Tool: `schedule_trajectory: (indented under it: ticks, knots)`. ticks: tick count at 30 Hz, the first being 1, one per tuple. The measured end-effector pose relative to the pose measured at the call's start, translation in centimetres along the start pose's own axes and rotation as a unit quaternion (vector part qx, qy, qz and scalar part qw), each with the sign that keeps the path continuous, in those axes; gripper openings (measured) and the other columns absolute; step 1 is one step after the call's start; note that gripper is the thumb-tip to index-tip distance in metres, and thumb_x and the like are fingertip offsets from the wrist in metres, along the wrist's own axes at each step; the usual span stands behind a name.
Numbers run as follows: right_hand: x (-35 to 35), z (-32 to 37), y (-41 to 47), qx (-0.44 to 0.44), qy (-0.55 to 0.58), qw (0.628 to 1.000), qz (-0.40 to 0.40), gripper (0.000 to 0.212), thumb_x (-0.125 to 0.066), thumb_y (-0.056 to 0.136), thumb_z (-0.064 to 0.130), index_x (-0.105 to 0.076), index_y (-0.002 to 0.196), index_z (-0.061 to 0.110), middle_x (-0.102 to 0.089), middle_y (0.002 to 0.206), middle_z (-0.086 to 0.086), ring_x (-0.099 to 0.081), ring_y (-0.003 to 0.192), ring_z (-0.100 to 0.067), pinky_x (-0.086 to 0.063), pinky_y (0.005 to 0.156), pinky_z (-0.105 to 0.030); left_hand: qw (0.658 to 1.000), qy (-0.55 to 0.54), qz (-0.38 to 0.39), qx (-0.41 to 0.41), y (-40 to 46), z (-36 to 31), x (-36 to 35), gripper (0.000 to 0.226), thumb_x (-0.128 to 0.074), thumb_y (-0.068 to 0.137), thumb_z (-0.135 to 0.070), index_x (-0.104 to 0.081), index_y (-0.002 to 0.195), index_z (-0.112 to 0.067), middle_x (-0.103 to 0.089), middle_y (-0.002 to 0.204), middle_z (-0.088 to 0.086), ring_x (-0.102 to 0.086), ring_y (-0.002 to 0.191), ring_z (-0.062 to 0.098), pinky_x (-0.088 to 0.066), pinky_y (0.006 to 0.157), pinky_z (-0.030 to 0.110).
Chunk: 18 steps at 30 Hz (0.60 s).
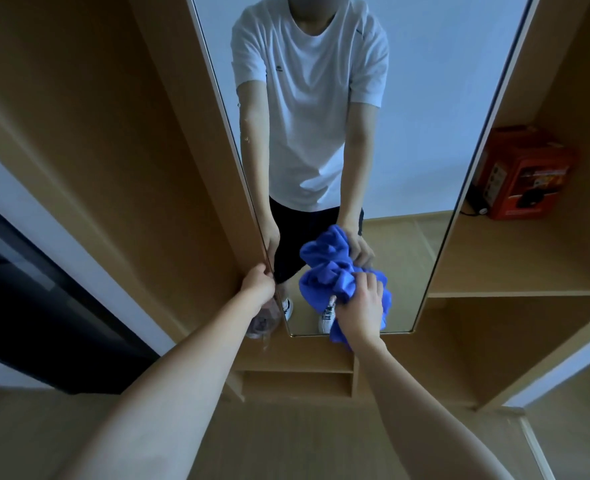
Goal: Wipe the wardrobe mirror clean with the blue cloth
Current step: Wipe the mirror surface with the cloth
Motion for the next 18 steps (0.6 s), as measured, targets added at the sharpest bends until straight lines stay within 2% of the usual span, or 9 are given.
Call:
schedule_trajectory:
  ticks: [2,4,7,11,16,18]
  knots:
    - [0.2,-2.4,-0.3,-0.072,0.000,0.996,0.051,0.034,-0.066,0.074,0.007,-0.052,0.105,0.006,-0.053,0.114,-0.013,-0.045,0.107,-0.034,-0.042,0.086,-0.040,1.000,-0.003,0.005,0.004,-0.6,-0.4,0.1,0.039,-0.037,0.105,-0.023,-0.044,0.144,-0.023,-0.053,0.139,0.004,-0.056,0.120,0.030,-0.056,0.091,0.046]
    - [0.8,-3.7,-0.5,-0.119,0.003,0.991,0.054,0.032,-0.064,0.076,0.007,-0.050,0.105,0.007,-0.052,0.116,-0.014,-0.043,0.106,-0.032,-0.042,0.084,-0.040,1.000,-0.004,0.008,0.009,-0.6,-0.4,0.1,0.034,-0.037,0.106,-0.022,-0.048,0.138,-0.023,-0.055,0.132,0.005,-0.059,0.115,0.030,-0.059,0.083,0.043]
    - [2.0,-3.0,-0.1,-0.086,0.016,0.996,-0.012,0.035,-0.064,0.073,0.005,-0.051,0.105,0.007,-0.051,0.114,-0.013,-0.041,0.104,-0.031,-0.042,0.085,-0.040,1.000,0.008,0.002,0.004,-0.2,-0.2,-0.3,0.034,-0.038,0.105,-0.025,-0.047,0.138,-0.022,-0.053,0.135,0.006,-0.057,0.114,0.031,-0.058,0.087,0.047]
    - [5.0,-0.4,1.8,-0.070,0.106,0.986,-0.107,0.034,-0.062,0.067,0.001,-0.052,0.099,0.006,-0.052,0.109,-0.010,-0.041,0.101,-0.028,-0.040,0.084,-0.040,0.999,0.037,-0.010,0.002,-0.2,-0.6,-1.2,0.033,-0.036,0.106,-0.022,-0.043,0.136,-0.012,-0.048,0.137,0.013,-0.053,0.115,0.036,-0.053,0.095,0.049]
    - [7.9,1.1,3.3,-0.063,0.205,0.952,-0.217,0.031,-0.057,0.066,-0.007,-0.050,0.094,0.006,-0.049,0.102,-0.009,-0.043,0.095,-0.025,-0.041,0.083,-0.038,0.998,0.051,-0.019,0.016,-0.1,-0.6,-1.9,0.031,-0.037,0.103,-0.015,-0.046,0.132,-0.009,-0.052,0.132,0.016,-0.054,0.113,0.037,-0.051,0.091,0.044]
    - [7.5,0.3,3.4,-0.053,0.190,0.956,-0.217,0.029,-0.058,0.068,-0.005,-0.049,0.093,0.006,-0.049,0.101,-0.009,-0.042,0.094,-0.025,-0.041,0.083,-0.038,0.998,0.058,-0.021,0.015,-0.1,-0.6,-1.9,0.030,-0.037,0.104,-0.015,-0.047,0.131,-0.009,-0.053,0.131,0.016,-0.054,0.112,0.037,-0.052,0.090,0.043]
Point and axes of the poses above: each hand's wrist, its own y-axis towards the middle knuckle, its own x-axis out of the back of the hand, z = x × y, the point moved 1 cm from there along y, towards the middle knuckle
